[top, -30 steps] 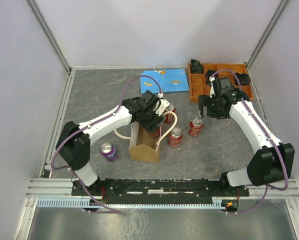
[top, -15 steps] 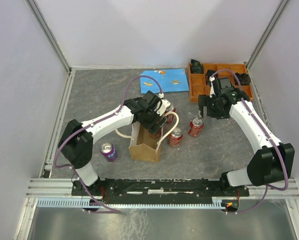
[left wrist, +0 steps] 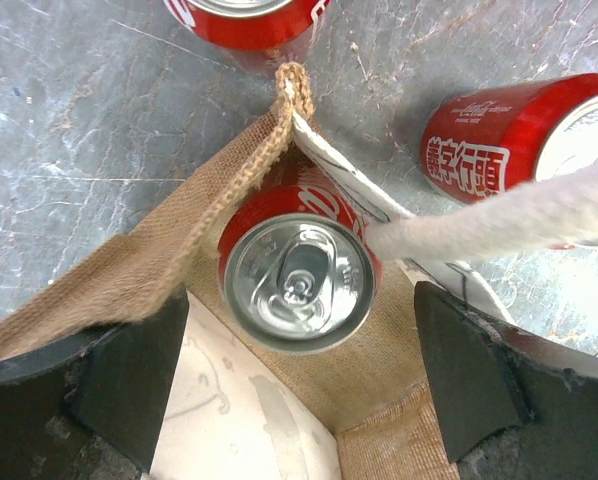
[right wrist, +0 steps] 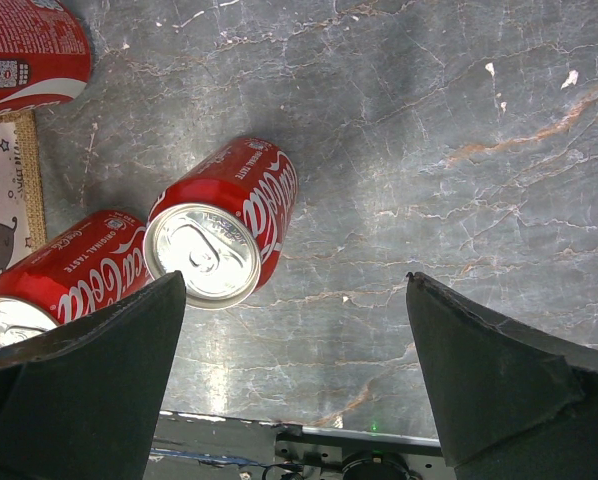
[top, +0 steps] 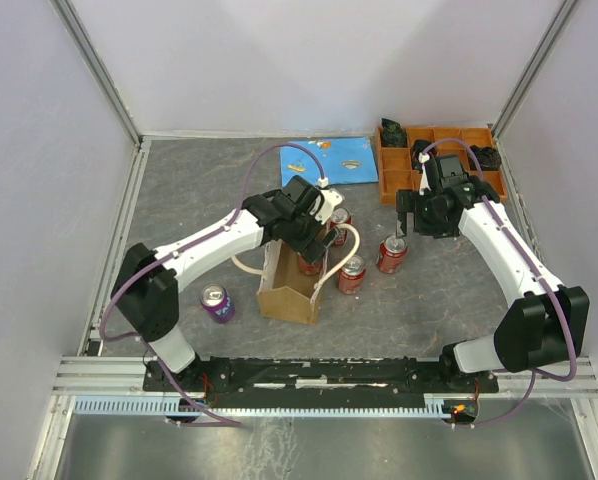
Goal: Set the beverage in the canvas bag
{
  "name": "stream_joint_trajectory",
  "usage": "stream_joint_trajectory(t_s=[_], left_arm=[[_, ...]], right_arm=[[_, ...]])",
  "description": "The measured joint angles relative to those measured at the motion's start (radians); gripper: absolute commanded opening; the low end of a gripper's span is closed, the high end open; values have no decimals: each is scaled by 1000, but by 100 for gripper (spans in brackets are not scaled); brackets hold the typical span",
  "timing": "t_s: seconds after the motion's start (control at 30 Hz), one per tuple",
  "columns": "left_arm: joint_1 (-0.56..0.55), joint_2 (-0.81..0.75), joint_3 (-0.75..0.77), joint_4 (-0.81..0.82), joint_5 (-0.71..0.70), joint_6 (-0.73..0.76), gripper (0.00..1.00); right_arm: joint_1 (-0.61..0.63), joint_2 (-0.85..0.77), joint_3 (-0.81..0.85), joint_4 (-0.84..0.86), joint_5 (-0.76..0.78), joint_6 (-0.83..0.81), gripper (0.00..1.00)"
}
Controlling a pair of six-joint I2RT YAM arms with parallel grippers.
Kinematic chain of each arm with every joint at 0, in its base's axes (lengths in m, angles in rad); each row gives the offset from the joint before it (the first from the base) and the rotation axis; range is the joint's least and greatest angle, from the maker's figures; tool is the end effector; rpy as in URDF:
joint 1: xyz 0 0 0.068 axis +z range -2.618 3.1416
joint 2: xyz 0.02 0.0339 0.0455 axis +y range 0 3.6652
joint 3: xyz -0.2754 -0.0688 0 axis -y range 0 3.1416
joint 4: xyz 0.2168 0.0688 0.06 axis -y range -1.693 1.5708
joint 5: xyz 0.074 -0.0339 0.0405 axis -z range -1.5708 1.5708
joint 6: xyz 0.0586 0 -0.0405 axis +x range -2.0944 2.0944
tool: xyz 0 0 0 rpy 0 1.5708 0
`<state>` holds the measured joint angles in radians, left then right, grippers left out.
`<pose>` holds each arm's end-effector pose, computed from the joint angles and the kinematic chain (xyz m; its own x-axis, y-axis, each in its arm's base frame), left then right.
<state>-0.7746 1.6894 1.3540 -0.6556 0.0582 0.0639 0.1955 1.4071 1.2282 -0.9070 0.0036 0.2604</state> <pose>0.2475 -0.2470 0.2614 -0.5506 0.6281 -0.5498 0.7577 0.6524 -0.0136 0.2560 0.0505 0.2884 -0.8882 0.0866 -0.4512 0.0373 0.9924 0.1169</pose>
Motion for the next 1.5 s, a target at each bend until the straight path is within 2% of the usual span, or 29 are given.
stream_joint_trajectory(t_s=[0.23, 0.43, 0.53, 0.7, 0.83, 1.0, 1.1, 1.33, 1.5], left_arm=[[19, -132, -1, 1, -31, 0, 99], [121, -237, 0, 2, -62, -1, 99], [180, -254, -9, -3, -65, -1, 99], [225, -309, -106, -34, -48, -4, 100], [250, -356, -172, -70, -7, -5, 97], [258, -398, -222, -81, 51, -5, 91], [258, -414, -251, -95, 80, -4, 85], [258, -477, -304, -141, 115, -4, 52], [269, -508, -308, -162, 141, -4, 46]], right_arm=[[0, 0, 1, 0, -5, 0, 99], [0, 29, 77, -15, -27, 3, 97], [0, 86, 177, -31, -48, 4, 92], [25, 257, 416, -63, -73, 8, 91], [103, 404, 595, -93, -73, 15, 91], [203, 527, 715, -138, -72, 39, 91], [243, 575, 743, -160, -69, 54, 91], [293, 640, 754, -191, -54, 87, 91], [317, 668, 785, -204, -51, 103, 92]])
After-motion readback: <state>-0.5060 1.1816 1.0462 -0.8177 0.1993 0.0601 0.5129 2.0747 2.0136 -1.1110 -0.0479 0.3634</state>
